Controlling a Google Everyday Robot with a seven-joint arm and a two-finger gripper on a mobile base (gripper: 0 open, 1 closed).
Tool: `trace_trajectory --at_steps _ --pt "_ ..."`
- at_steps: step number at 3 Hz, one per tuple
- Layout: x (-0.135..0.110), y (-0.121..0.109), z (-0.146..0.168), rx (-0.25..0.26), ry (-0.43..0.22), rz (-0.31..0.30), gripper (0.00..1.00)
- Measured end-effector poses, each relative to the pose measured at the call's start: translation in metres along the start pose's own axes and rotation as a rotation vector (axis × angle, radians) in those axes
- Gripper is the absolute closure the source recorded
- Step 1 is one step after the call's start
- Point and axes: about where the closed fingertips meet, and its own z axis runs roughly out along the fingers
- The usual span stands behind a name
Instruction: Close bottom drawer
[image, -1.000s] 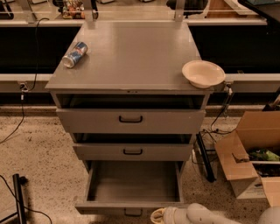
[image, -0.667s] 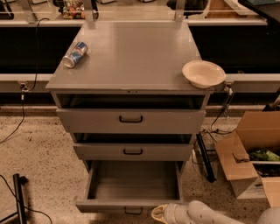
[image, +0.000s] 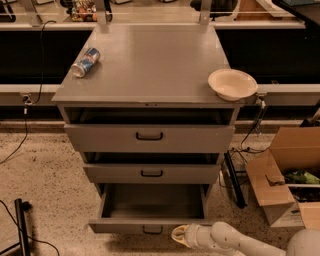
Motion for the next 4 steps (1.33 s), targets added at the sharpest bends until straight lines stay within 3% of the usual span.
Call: trace_trajectory --at_steps 2,4 --pt "-0.001 0.010 0.025 -0.040 -0.053 -0.034 1.00" --pt "0.024 0.021 0.054 -0.071 -0.090 -0.036 1.00"
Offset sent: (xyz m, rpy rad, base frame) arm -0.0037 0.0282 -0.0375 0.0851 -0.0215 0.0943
